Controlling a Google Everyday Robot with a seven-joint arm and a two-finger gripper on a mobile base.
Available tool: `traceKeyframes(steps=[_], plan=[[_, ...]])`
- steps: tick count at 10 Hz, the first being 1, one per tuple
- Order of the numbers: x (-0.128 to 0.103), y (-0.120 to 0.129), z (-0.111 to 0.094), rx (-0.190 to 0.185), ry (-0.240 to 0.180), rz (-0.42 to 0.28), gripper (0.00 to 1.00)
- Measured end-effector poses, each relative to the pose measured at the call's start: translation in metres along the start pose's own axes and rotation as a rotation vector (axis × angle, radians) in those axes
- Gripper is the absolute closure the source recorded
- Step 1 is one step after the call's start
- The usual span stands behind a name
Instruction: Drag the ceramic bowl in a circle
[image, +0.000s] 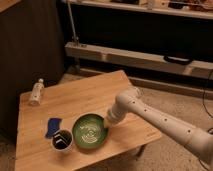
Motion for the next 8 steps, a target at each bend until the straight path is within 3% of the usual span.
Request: traceKeyframes(steps=[4,8], plan=[[0.053,-0.026,-0.029,-0.066,0.041,-0.064,1.00],[0.083,0.011,-0.026,-0.152,0.002,-0.008,1.00]])
